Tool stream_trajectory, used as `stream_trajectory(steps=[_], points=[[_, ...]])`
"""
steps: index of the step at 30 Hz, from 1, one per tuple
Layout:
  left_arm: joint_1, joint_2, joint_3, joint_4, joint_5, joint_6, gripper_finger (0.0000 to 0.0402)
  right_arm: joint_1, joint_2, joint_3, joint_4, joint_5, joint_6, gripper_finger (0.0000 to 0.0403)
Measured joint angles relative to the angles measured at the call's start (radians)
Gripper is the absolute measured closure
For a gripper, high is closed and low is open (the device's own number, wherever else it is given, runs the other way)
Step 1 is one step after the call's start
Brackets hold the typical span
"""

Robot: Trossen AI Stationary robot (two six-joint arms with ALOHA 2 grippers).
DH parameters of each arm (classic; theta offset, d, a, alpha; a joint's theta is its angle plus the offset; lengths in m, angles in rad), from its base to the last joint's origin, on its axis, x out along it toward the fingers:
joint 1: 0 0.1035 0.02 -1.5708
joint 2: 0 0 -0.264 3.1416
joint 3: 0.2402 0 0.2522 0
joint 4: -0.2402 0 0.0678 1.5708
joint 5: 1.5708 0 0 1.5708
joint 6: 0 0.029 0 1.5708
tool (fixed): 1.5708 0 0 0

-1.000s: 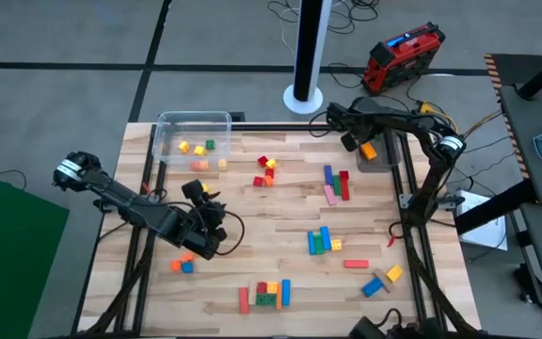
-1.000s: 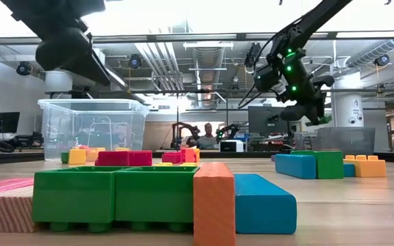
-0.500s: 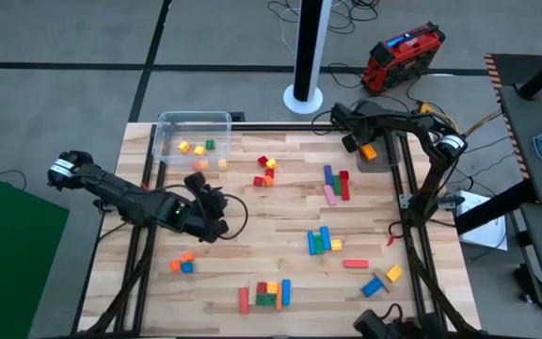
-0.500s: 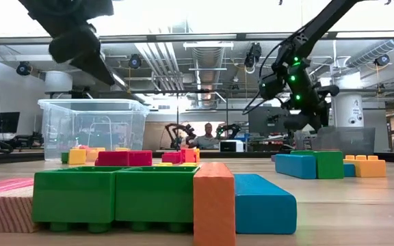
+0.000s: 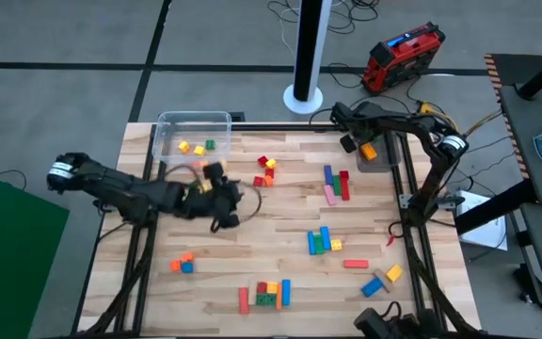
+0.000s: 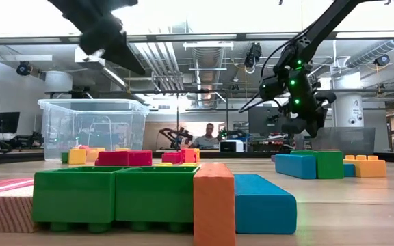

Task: Sort blocks by size
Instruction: Put the green rectangular wooden block into the black bin

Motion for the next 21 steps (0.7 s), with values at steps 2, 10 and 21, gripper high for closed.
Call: stream_trajectory(steps=[2,10,21], points=[[0.097,0.0,0.004,0.018,0.078,0.058,0.0244,0.0,-0.008,0.0,0.004,0.026,0.0,0.031],[0.366,-0.008,0.004,0.126,0.383,0.229,0.0247,-0.001,-0.082,-0.012,0.021,0.039,0.004,0.031],[0.397,-0.044,0.006,0.169,0.383,0.314,0.0247,-0.02,-0.134,-0.103,0.196,0.011,0.0,0.0293]])
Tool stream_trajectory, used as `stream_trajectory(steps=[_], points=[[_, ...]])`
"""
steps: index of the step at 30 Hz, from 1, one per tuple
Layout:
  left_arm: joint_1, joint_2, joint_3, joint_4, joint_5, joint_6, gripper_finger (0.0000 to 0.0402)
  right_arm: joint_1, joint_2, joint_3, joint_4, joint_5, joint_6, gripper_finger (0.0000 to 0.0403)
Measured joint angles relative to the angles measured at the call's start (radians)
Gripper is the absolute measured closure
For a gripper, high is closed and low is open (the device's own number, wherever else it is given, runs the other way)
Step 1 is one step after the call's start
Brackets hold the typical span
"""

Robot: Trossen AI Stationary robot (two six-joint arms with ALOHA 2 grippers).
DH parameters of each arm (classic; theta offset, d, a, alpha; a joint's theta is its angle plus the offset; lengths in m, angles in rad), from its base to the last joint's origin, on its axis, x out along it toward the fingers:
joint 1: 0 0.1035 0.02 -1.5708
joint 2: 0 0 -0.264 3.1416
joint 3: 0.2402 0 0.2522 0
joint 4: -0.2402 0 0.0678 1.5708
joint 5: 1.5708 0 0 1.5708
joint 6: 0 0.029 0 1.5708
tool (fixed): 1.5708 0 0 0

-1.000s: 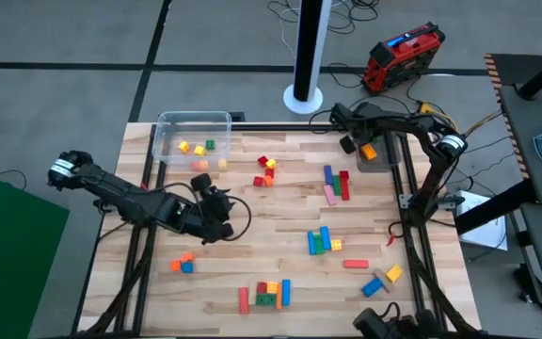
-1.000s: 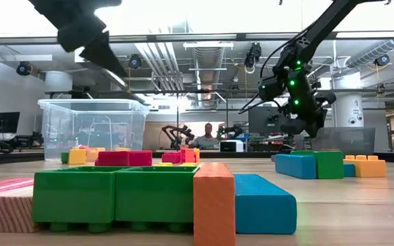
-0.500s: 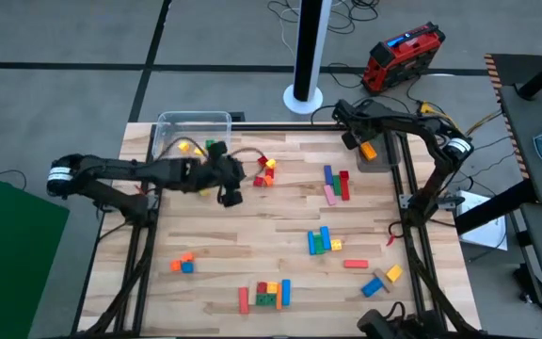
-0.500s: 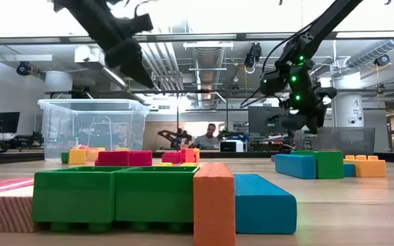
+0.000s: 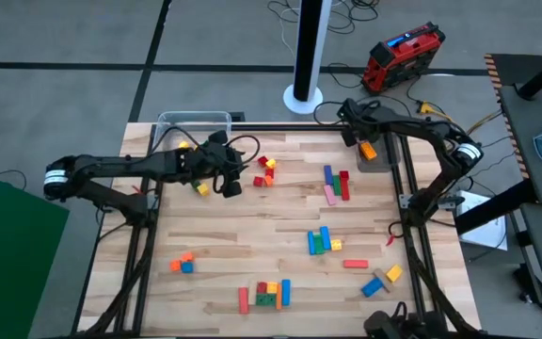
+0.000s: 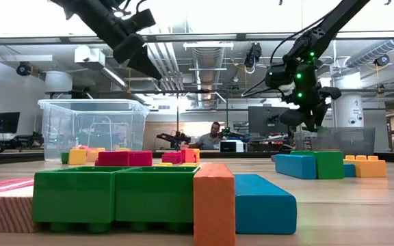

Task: Sort blocks by size
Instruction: Put the green rectangular wooden block into the black bin, then put the pink rectangular wooden block into the black bin

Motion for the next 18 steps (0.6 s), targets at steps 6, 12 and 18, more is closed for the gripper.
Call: stream_trajectory(steps=[6,12,18], points=[[0.0,-0.001,0.0,-0.005,-0.002,-0.001,0.0247,0.0,0.001,-0.021,0.051,-0.033,0.009,0.0241],[0.0,-0.001,0.0,-0.019,-0.003,-0.014,0.0247,0.009,-0.003,-0.018,0.055,-0.075,0.017,0.0211],[-0.006,-0.001,0.0,-0.091,-0.003,-0.092,0.0248,0.083,-0.009,-0.018,0.075,-0.112,0.016,0.0213]])
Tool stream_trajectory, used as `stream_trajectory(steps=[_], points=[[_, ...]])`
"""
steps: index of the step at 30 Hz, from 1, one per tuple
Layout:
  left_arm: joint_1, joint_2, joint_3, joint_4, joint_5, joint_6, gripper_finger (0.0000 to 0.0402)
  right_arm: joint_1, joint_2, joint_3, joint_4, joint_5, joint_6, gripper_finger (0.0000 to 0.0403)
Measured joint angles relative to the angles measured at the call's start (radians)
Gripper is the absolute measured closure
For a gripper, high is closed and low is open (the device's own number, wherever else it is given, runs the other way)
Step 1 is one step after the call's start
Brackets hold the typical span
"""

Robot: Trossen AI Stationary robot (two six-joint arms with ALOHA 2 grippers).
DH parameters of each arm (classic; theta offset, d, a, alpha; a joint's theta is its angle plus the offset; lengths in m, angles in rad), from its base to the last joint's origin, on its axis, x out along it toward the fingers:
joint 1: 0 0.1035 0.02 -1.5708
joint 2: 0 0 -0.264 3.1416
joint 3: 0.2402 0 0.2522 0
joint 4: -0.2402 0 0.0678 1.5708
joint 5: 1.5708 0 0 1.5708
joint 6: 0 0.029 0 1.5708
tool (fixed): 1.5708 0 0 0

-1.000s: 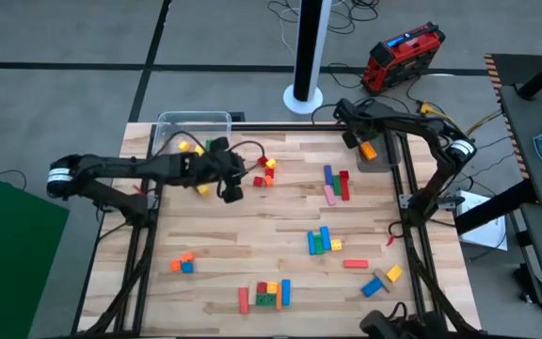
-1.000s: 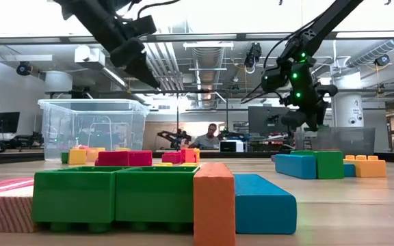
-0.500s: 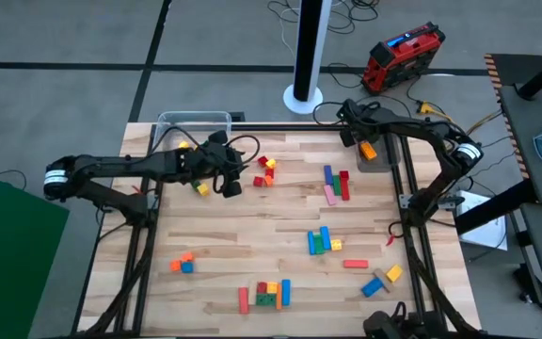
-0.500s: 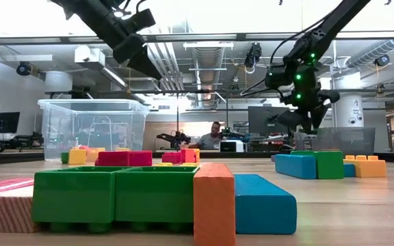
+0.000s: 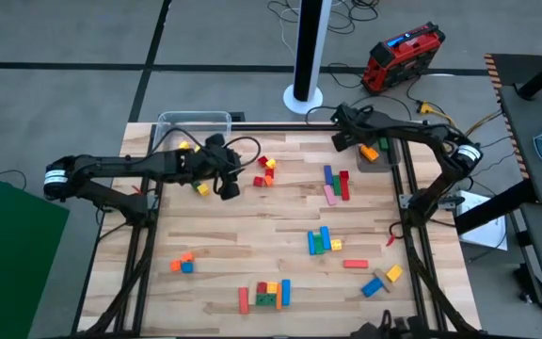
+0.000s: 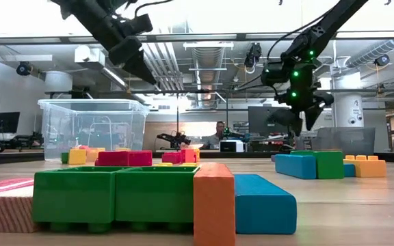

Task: Sort blocks by size
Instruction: Put the pink rectangular wooden block into the black bin

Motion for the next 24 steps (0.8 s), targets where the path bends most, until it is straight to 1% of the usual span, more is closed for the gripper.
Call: stream_trajectory(steps=[4,12,14,18,24], points=[[-0.008,0.0,0.0,-0.015,0.0,-0.044,0.0248,0.086,-0.017,0.0,0.003,-0.002,0.001,0.0226],[-0.043,0.029,0.0,-0.015,0.008,-0.059,0.0248,0.284,-0.062,0.0,0.005,-0.003,0.039,0.0257],[-0.055,0.037,-0.001,-0.016,0.008,-0.068,0.0248,0.331,-0.066,0.001,0.006,-0.036,0.054,0.0264],[-0.076,0.041,-0.002,-0.026,0.007,-0.077,0.0248,0.423,-0.068,0.001,0.007,-0.152,0.057,0.0275],[-0.082,0.046,-0.002,-0.016,0.007,-0.046,0.0248,0.534,-0.067,-0.001,0.01,-0.179,0.089,0.0291]])
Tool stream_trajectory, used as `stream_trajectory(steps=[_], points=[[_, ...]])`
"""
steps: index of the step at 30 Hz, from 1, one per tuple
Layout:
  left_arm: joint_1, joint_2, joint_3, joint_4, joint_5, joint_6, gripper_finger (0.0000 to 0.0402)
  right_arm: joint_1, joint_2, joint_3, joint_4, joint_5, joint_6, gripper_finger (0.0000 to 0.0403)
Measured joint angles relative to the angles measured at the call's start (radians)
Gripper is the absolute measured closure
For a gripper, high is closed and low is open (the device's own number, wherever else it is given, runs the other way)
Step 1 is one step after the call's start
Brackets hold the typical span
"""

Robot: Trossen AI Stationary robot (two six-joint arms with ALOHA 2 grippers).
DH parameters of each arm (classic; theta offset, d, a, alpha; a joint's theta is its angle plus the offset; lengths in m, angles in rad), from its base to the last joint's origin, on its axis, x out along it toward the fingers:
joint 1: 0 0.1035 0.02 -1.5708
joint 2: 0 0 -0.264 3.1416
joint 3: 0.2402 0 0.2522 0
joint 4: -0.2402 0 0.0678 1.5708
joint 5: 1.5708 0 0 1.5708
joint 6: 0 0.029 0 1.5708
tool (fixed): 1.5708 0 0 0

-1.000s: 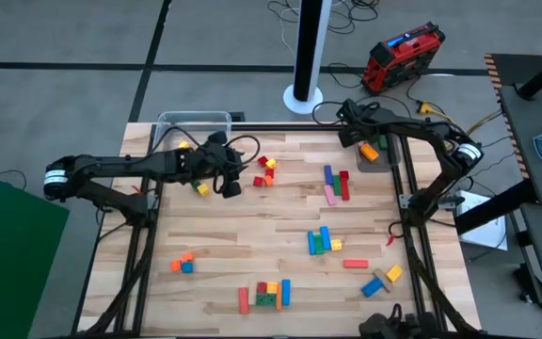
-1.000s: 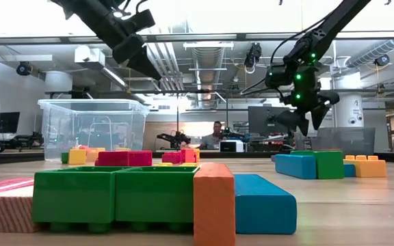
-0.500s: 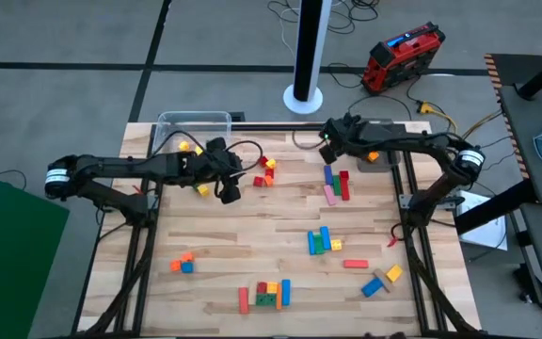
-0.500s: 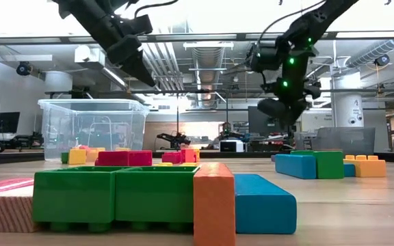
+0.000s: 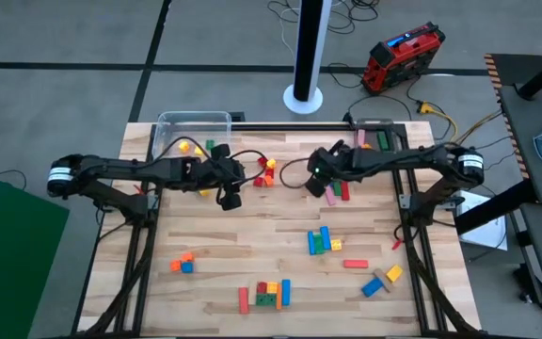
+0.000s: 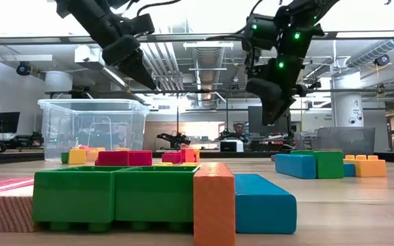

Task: Sort blocks by size
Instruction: Put the pink rectangular wooden block into the black bin

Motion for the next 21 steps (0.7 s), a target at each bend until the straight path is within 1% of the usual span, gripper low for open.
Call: stream_trajectory(steps=[2,5,11,15,21], points=[[0.0,0.005,-0.002,0.001,0.0,-0.001,0.0248,0.027,0.0,-0.004,-0.016,-0.031,0.03,0.03],[-0.005,0.006,-0.014,0.003,0.0,-0.008,0.0248,0.06,0.0,-0.02,-0.029,-0.12,0.076,0.0322],[-0.028,0.006,-0.037,0.005,0.001,-0.017,0.0247,0.088,0.001,-0.081,-0.035,-0.134,0.168,0.0386],[-0.033,0.006,-0.039,0.017,0.001,-0.018,0.0247,0.088,0.002,-0.115,-0.027,-0.133,0.209,0.039],[-0.033,0.006,-0.039,0.031,0.001,-0.018,0.0247,0.088,0.002,-0.163,0.042,-0.126,0.229,0.039]])
